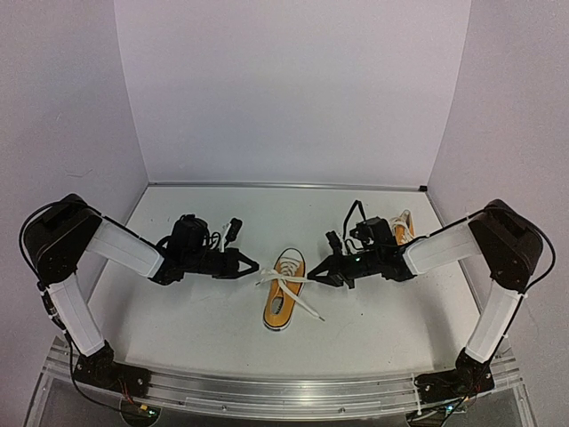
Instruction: Tie the shoes
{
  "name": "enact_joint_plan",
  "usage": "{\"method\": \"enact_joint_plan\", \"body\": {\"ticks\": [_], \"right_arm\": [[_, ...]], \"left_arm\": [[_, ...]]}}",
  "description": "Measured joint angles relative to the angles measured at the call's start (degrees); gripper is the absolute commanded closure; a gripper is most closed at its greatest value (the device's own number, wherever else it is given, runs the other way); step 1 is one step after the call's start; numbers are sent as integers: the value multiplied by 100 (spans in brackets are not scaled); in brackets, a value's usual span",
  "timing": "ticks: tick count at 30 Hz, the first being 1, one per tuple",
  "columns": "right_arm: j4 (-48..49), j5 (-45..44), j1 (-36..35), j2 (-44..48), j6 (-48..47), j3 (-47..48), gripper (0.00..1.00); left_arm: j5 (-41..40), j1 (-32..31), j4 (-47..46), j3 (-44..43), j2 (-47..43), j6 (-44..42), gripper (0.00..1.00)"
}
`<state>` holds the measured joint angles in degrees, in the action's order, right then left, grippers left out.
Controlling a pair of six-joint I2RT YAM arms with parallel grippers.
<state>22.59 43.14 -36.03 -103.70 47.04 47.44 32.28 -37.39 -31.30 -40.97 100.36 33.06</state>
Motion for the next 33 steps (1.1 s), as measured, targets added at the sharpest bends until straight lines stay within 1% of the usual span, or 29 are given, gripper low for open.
{"method": "enact_joint_plan", "body": {"ticks": [1, 2, 5, 7, 8, 10, 13, 17, 20, 21, 24, 25, 28, 33], "right_arm": [[0, 4, 0, 0, -8, 0, 99], [-6, 18, 0, 0, -16, 0, 95], [-40, 92, 0, 0, -39, 14, 84], [-66, 142, 0, 0, -46, 38, 77], [-79, 162, 0, 0, -11, 58, 72], [-83, 241, 0, 0, -3, 95, 67], [-84, 327, 0, 0, -27, 109, 65], [-88, 407, 27, 32, -39, 70, 65], [-102, 454, 38, 141, -50, -49, 64], [-105, 463, 39, 172, -50, -78, 63], [-106, 467, 81, 281, -52, -219, 55], [-109, 467, 95, 323, -51, -275, 54], [-122, 426, 139, 446, -24, -446, 55], [-123, 341, 161, 511, -24, -578, 58]], "left_arm": [[4, 0, 14, 0, 0, -4, 99], [7, 0, 27, 0, 0, -6, 93], [19, 9, 33, 0, 0, -14, 69], [3, 20, 33, 0, 0, 9, 60], [-1, 31, 42, 0, -4, -42, 56], [-59, 46, 139, 3, -43, -80, 49], [-101, 73, 221, 46, -140, -170, 41], [-73, 160, 150, 297, -291, -261, 38], [-48, 226, 210, 475, -390, -493, 37], [-51, 236, 254, 496, -415, -588, 38], [-86, 246, 543, 505, -546, -1068, 40], [-88, 245, 617, 511, -594, -1243, 42], [-81, 196, 850, 511, -739, -1871, 44], [-229, -126, 1284, 496, -808, -3150, 50]]}}
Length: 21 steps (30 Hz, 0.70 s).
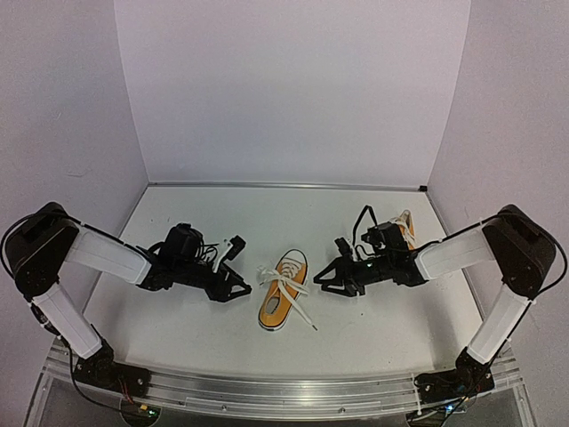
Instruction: Tie the shoes
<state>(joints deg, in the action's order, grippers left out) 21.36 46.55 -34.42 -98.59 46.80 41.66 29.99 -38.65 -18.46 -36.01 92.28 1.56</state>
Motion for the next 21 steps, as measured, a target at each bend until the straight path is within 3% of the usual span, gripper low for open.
{"method": "enact_joint_plan", "body": {"ticks": [5, 13, 21], "right_arm": [[-15, -214, -1, 49, -30, -164, 60], [-35, -606, -78, 49, -21, -283, 59], [23, -944, -413, -61, 2, -267, 59]], "left_arm": [[-78, -123, 205, -151, 148, -918, 53], [-328, -400, 149, -685, 804, -1543, 54], [-582, -534, -57, -903, 1049, -1668, 73]]}}
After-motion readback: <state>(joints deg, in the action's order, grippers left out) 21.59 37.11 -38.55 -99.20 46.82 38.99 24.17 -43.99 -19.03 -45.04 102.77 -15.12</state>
